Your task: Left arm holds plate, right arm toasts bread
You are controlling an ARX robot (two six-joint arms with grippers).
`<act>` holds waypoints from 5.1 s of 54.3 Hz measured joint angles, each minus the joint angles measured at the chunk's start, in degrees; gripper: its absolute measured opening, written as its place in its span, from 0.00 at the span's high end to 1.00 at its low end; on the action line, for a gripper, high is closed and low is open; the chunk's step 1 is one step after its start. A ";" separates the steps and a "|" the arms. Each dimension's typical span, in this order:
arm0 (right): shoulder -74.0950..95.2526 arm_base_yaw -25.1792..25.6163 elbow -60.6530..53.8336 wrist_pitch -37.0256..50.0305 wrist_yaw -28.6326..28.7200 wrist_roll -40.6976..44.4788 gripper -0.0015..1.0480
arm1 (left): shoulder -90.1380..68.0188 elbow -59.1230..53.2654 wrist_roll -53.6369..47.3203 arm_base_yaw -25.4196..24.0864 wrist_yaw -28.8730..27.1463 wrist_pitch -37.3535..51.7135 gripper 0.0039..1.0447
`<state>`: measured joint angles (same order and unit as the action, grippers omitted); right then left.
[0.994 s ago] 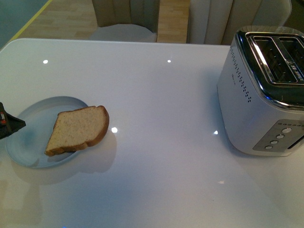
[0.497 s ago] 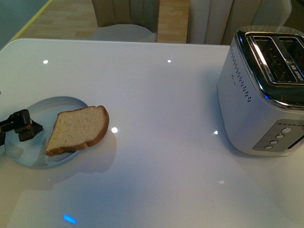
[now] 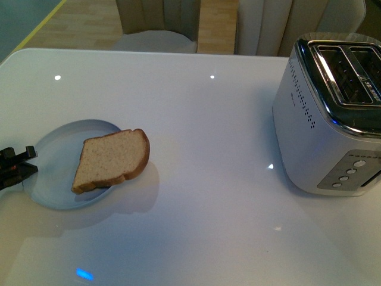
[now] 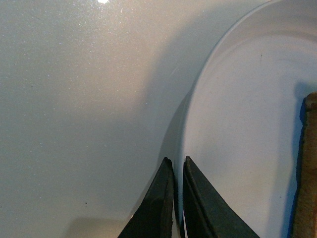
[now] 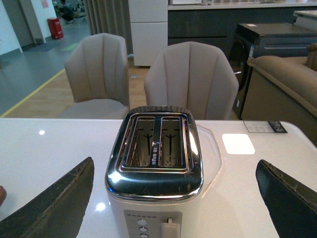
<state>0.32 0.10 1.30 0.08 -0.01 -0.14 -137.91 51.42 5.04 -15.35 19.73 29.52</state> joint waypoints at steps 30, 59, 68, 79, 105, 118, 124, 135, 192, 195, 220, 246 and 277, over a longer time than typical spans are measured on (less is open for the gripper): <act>0.00 0.00 0.00 0.00 0.00 0.00 0.08 | 14.01 -8.92 10.05 -4.24 5.86 -2.58 0.98; 0.00 0.00 0.00 0.00 0.00 0.00 0.08 | 44.72 -8.81 17.09 6.75 3.82 -26.21 0.98; 0.00 0.00 0.00 0.00 0.00 0.00 0.08 | 47.87 -6.03 20.26 12.37 1.38 -29.75 0.98; 0.00 0.00 0.00 0.00 0.00 0.00 0.08 | 50.03 -2.67 25.62 20.24 -0.90 -32.63 0.98; 6.88 1.49 4.70 -13.16 8.13 -8.02 0.08 | 52.92 -0.66 31.08 28.83 -3.28 -34.95 0.98; 19.37 1.40 8.41 -13.49 13.09 -20.37 0.08 | 53.40 -0.66 31.36 29.83 -3.41 -35.36 0.98; 27.02 0.87 11.91 -5.99 13.92 -23.54 0.08 | 53.57 -0.66 31.50 30.10 -3.48 -35.63 0.98; 43.17 -5.90 18.12 7.76 16.57 -29.00 0.08 | 53.57 -0.66 31.58 30.36 -3.43 -35.89 0.98; 78.71 -15.63 29.33 33.77 22.34 -45.38 0.77 | 53.83 -0.66 31.71 29.38 -1.92 -36.72 0.98; 78.77 -15.65 29.38 33.79 22.53 -45.57 0.85 | 53.83 -0.66 31.69 29.35 -1.92 -36.72 0.98; 69.81 -6.19 33.77 36.22 27.06 -52.00 0.97 | 53.83 -0.66 31.76 29.20 -1.27 -36.70 0.98; 72.98 -1.40 41.35 20.41 4.66 -15.47 0.97 | 53.83 -0.66 31.80 29.29 -1.09 -36.63 0.98; 84.48 -7.13 40.09 22.77 -6.45 10.82 0.97 | 53.83 -0.66 31.74 29.09 -0.72 -36.72 0.98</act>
<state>84.79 -7.03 41.39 22.85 -6.46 10.68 -84.07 50.76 36.77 13.74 19.00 -7.20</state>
